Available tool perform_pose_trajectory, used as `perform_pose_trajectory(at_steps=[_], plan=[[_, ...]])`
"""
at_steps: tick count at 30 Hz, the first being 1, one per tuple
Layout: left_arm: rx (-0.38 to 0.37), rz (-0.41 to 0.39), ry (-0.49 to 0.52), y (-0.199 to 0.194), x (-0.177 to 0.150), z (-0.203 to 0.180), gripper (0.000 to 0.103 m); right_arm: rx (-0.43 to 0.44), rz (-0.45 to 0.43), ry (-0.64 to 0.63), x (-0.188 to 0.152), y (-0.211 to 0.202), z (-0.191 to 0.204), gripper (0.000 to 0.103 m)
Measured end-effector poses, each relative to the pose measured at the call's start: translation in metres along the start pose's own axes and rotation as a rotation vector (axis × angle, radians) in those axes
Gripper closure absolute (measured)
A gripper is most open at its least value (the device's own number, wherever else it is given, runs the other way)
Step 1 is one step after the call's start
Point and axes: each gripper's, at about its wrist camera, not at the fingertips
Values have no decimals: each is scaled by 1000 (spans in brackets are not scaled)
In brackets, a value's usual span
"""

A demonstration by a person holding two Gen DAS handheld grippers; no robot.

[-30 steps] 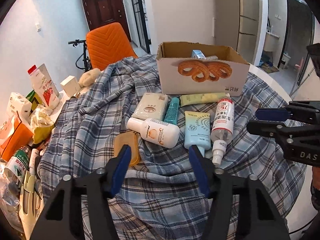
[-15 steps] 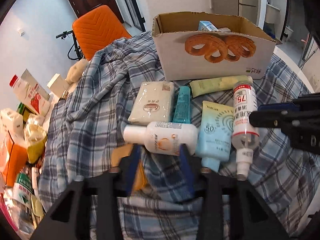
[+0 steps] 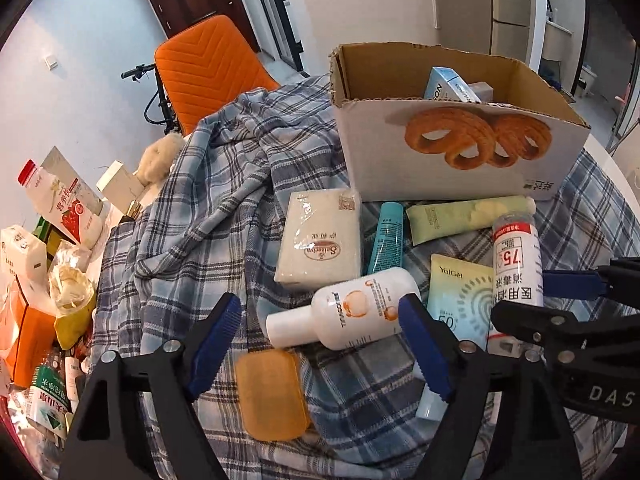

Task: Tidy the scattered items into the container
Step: 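Lift the spray bottle with the right gripper while the left grasps the white lotion bottle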

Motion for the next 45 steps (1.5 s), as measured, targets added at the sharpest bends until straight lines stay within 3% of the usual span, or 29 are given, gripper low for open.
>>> perform_pose_trajectory(at_steps=[7, 11, 15, 17, 27, 31, 34, 39, 41, 45], plan=[[10, 10, 33, 10, -1, -4, 0, 55, 6, -4, -8, -11, -12, 67], [-11, 52, 43, 22, -7, -10, 0, 68, 3, -5, -10, -16, -17, 73], [-5, 34, 39, 23, -9, -10, 2, 61, -9, -29, -12, -21, -17, 78], [-36, 37, 30, 23, -10, -10, 12, 52, -12, -50, -11, -23, -15, 81], [-7, 5, 123, 14, -17, -28, 37, -1, -40, -128, -14, -18, 0, 78], [-5, -6, 133, 13, -17, -28, 37, -17, -16, -129, -16, -8, 3, 58], [-21, -18, 114, 12, -18, -23, 38, -10, 21, -114, -20, 4, 1, 58], [7, -43, 101, 7, -21, -23, 41, -48, -12, -161, -28, 5, 7, 57], [21, -56, 73, 4, -22, -17, 101, -40, -13, -170, -31, 5, 6, 61], [-40, -17, 40, 6, -20, -3, 102, -11, -17, -172, -35, 1, 0, 61]])
Point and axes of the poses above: each gripper's, at about its wrist camera, not at the fingertips, and y roughly the way its jaws point, z to its left, x to its top
